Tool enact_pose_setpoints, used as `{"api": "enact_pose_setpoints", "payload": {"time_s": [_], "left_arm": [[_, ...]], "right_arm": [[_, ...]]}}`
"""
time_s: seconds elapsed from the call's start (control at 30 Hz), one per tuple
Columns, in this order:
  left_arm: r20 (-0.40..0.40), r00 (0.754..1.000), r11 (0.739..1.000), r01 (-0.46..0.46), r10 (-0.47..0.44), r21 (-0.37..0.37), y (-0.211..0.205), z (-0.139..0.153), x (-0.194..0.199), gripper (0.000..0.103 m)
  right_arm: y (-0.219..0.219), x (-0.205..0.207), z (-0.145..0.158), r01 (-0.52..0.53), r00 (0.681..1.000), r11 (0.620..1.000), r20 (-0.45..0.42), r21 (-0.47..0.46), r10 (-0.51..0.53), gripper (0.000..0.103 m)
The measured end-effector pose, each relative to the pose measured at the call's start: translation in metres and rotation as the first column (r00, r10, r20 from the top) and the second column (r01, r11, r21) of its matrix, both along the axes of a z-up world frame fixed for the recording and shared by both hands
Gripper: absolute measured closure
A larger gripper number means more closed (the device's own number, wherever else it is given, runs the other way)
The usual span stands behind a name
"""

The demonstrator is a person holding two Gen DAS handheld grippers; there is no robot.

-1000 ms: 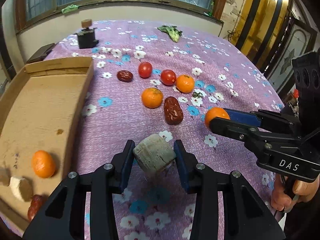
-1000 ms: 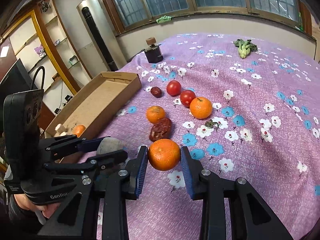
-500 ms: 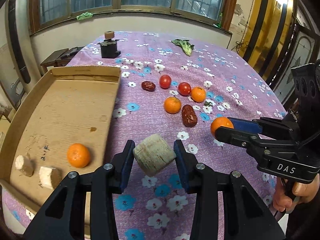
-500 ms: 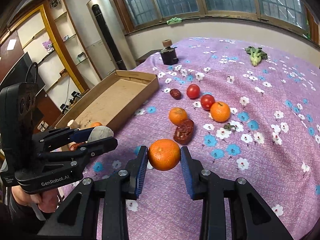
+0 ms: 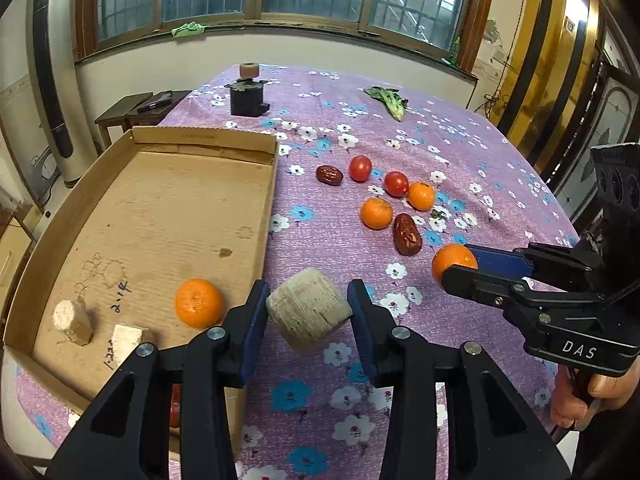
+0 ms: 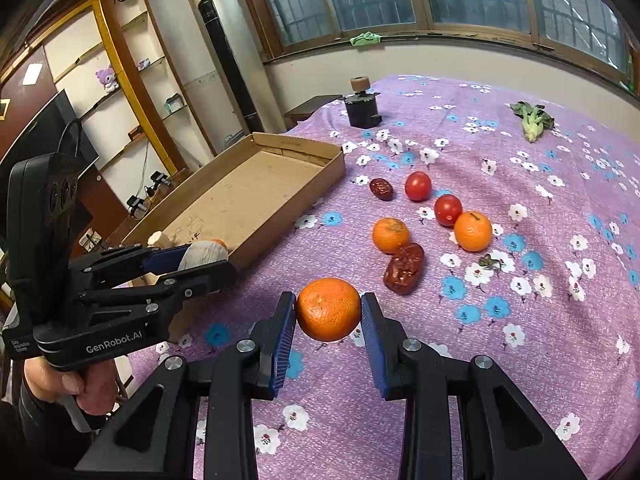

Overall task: Organize fruits
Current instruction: 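Carry the tangerine and yam piece toward the cardboard tray with both grippers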

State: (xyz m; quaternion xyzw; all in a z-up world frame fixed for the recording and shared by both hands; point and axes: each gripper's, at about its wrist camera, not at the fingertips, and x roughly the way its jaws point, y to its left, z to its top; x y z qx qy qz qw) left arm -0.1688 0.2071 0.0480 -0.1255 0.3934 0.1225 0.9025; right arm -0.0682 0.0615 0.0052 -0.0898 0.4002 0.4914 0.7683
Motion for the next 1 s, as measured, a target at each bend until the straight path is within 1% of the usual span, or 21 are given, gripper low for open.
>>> {"api": "enact_pose_setpoints", "payload": {"time_s": [0.73,1.0], "left_arm": [[0.006,0.999,0.999,-0.053,0.053,-0.01,0.028,0.0,-0.014,0.065],[-0.002,0.996,0.996,-0.088,0.088,-0.013,0.048,-0.002,-0.019,0.065]], "right_arm": [[0.032,-0.015,0.003,-0.067,0.998,0.998,0.005,-0.008,0.068,0.07],[0.05,-0.02,0.002,-0.1,0.995,0.995,-0.002,-0.007,0.1,0.07]]}}
